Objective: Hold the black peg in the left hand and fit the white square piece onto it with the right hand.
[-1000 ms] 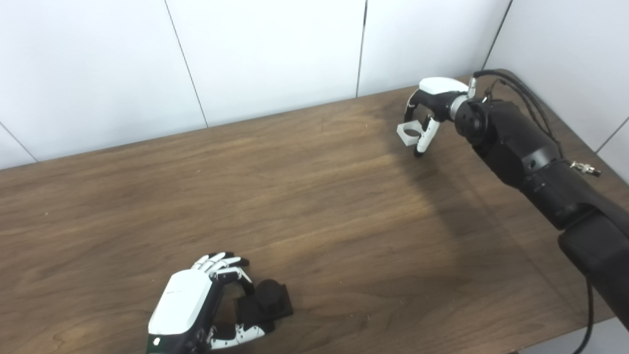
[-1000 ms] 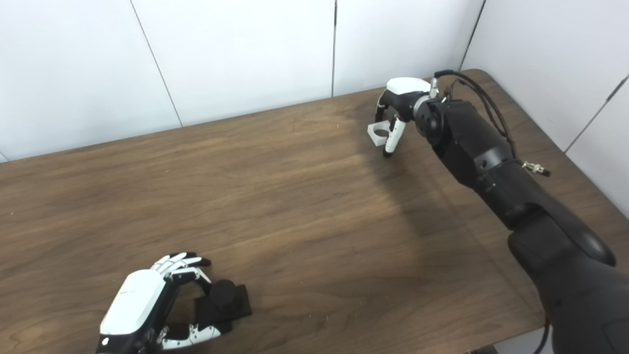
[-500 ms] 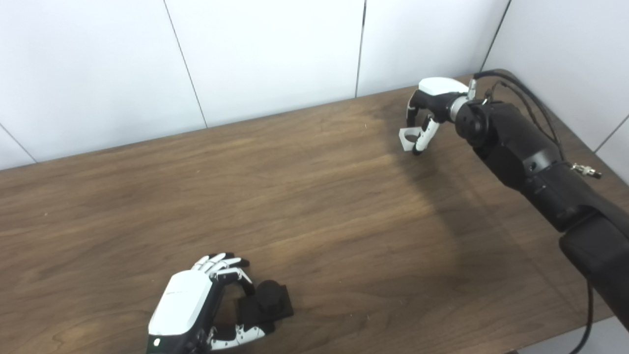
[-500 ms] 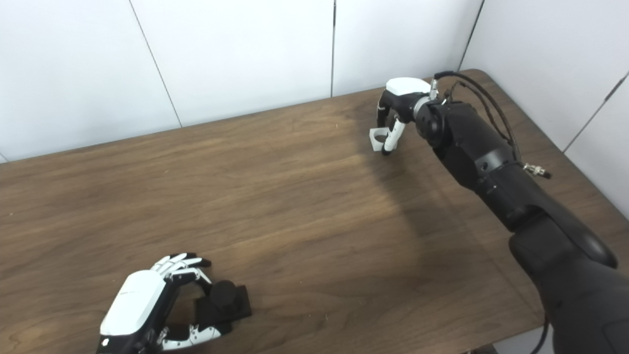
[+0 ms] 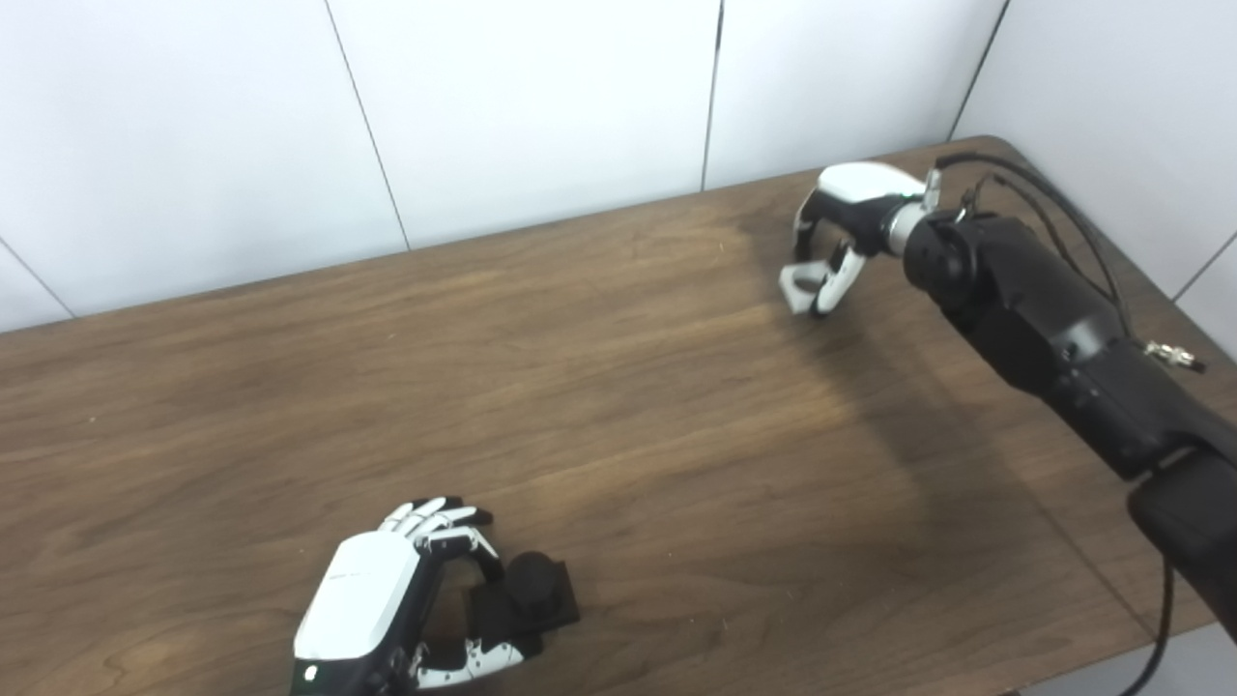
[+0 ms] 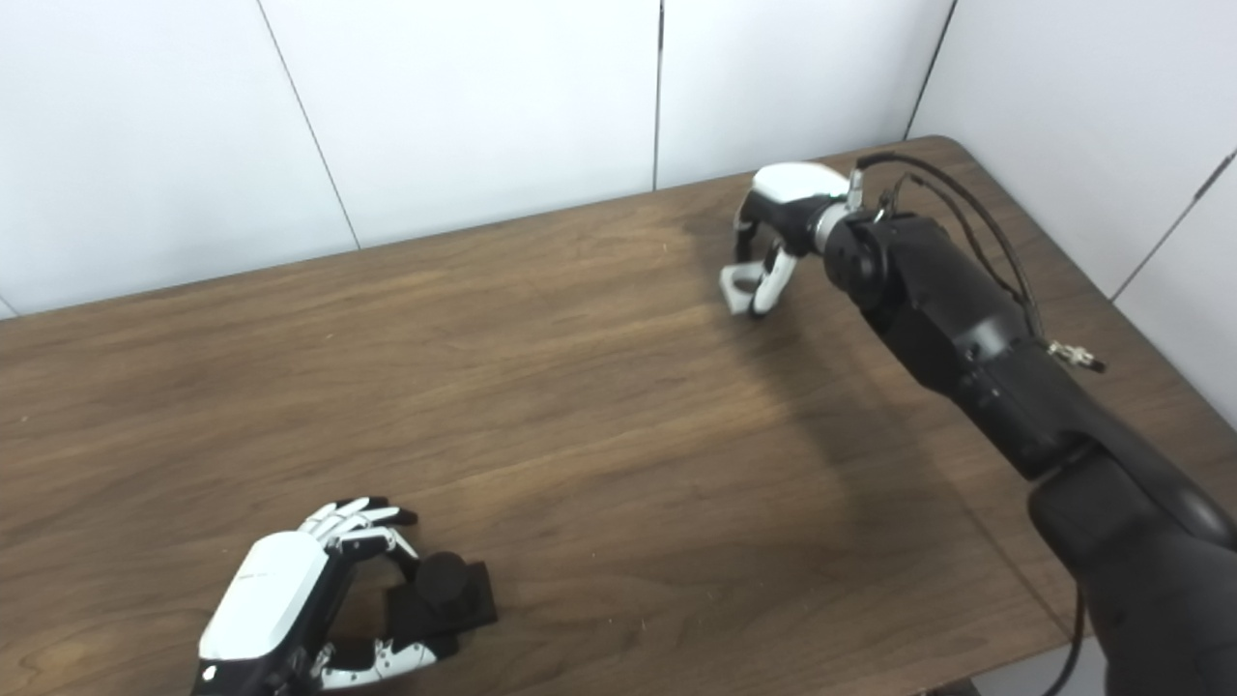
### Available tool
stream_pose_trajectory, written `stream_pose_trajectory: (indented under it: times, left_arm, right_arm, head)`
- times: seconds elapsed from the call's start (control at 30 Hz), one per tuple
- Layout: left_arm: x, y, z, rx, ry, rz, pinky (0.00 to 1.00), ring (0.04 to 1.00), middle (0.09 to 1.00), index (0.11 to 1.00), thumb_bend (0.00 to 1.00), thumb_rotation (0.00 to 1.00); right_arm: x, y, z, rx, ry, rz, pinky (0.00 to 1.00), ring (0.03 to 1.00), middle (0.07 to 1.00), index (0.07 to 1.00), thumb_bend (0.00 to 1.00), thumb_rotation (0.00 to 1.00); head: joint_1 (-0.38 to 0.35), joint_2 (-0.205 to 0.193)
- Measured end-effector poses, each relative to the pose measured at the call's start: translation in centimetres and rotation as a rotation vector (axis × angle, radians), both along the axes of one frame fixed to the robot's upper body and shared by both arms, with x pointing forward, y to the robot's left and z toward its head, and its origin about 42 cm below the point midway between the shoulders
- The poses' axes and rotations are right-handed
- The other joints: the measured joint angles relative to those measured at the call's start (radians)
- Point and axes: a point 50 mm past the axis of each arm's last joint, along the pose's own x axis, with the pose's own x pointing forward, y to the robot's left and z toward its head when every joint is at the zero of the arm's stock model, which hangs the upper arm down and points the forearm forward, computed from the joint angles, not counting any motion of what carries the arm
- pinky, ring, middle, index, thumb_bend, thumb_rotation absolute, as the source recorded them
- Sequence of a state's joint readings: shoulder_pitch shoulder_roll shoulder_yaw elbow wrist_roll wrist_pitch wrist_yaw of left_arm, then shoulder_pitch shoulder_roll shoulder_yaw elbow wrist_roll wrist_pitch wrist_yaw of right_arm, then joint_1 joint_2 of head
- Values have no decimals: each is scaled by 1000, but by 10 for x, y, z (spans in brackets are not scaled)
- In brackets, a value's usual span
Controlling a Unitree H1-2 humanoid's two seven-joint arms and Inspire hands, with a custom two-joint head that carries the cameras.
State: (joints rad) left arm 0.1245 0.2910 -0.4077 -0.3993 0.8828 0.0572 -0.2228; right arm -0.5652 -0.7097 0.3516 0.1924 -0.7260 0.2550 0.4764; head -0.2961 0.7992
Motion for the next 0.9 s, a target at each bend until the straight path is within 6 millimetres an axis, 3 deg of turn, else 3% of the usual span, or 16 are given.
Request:
stream_pose_trajectory:
  times: [0.13,0.4,0.7,0.9]
  left_arm:
    - [0,-1,0,2,0,-2,917,869,777,487,517,44]
    - [0,-3,0,4,-2,-2,927,874,780,488,516,45]
    - [1,-10,0,24,8,2,949,890,794,488,516,46]
    - [2,-13,0,30,3,-1,939,886,795,488,517,47]
  right_arm:
    - [-10,18,9,1,-16,82,865,887,784,486,524,134]
    - [-41,64,46,-4,-93,323,866,872,780,485,525,137]
    - [-94,99,71,-4,-89,531,839,852,767,484,524,136]
    - [-115,118,81,1,-100,631,847,845,764,484,525,138]
  head:
    - [21,5]
    - [80,14]
    - [161,23]
    - [192,29]
